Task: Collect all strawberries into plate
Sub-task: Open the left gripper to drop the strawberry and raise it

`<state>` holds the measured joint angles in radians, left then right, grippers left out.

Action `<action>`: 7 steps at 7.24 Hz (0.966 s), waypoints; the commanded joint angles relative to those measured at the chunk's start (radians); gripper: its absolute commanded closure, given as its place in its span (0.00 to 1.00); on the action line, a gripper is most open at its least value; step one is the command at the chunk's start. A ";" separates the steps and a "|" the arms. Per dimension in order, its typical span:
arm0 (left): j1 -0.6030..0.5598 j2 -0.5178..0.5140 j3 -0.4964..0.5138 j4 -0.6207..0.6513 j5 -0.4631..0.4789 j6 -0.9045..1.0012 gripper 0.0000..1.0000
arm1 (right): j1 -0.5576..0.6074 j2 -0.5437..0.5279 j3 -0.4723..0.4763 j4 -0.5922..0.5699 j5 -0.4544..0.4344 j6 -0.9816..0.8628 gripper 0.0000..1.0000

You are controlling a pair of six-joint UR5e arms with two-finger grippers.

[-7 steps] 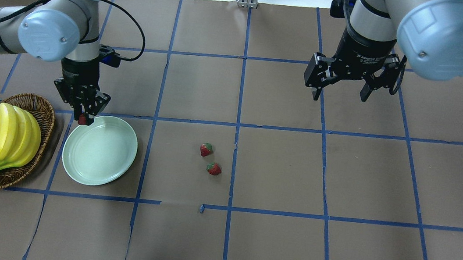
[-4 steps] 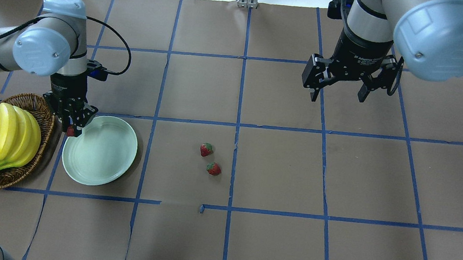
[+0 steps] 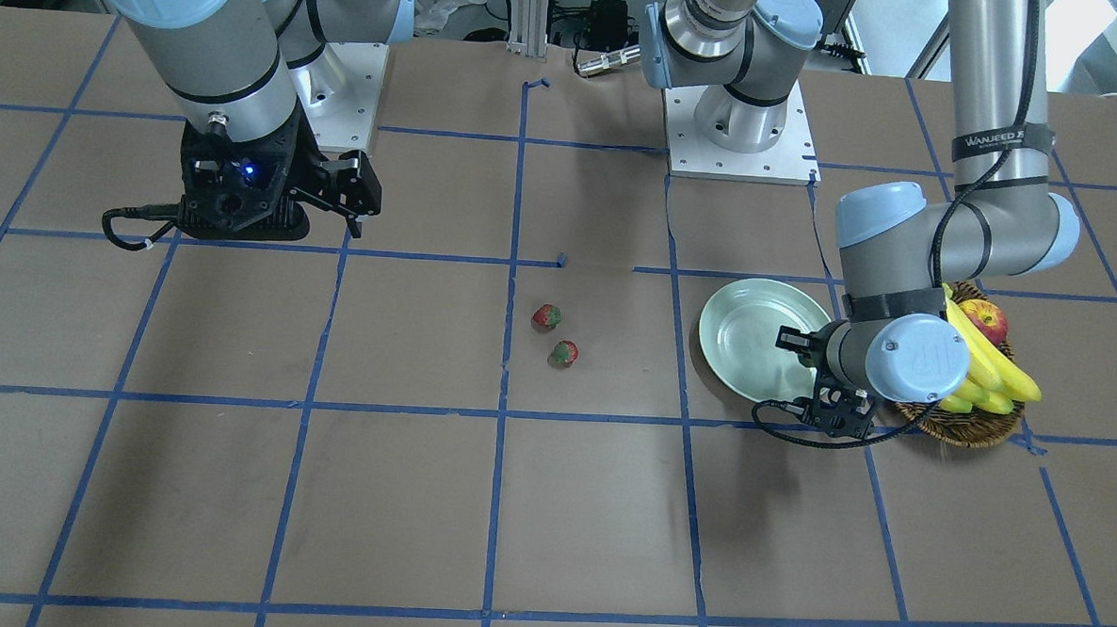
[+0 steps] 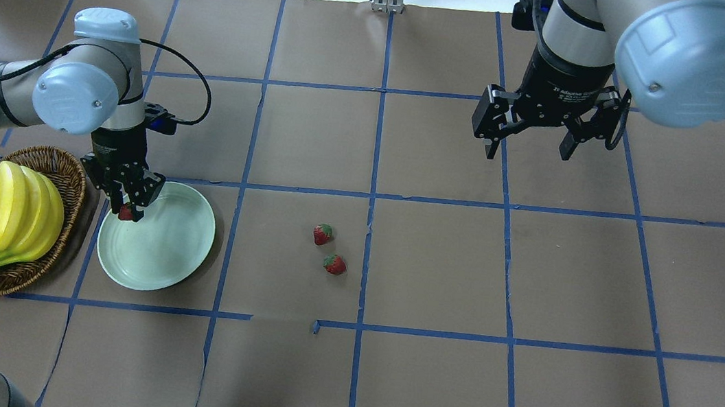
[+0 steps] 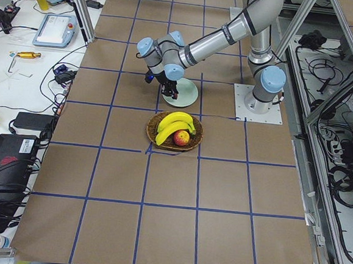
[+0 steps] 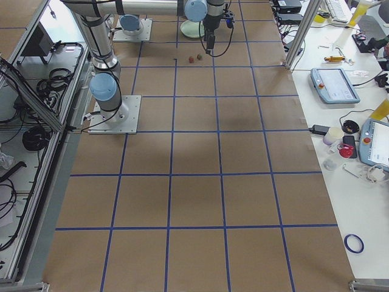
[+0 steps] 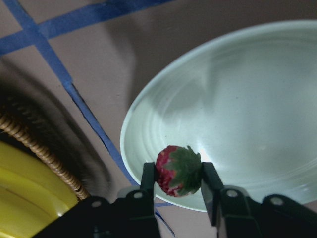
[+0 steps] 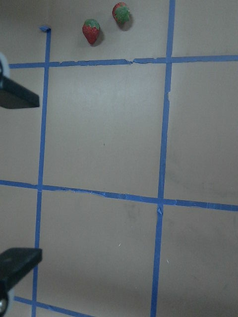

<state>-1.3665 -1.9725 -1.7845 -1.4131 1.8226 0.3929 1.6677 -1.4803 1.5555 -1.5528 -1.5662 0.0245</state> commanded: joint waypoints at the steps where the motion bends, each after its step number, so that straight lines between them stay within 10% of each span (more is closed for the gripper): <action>1: -0.028 0.041 0.016 0.002 -0.009 -0.012 0.03 | 0.000 0.000 0.000 -0.003 0.000 0.000 0.00; 7: -0.299 0.067 0.100 0.016 -0.251 -0.532 0.00 | -0.002 -0.002 -0.008 -0.001 -0.002 0.000 0.00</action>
<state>-1.6085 -1.8923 -1.6864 -1.4132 1.6230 -0.0262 1.6662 -1.4816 1.5499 -1.5545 -1.5675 0.0245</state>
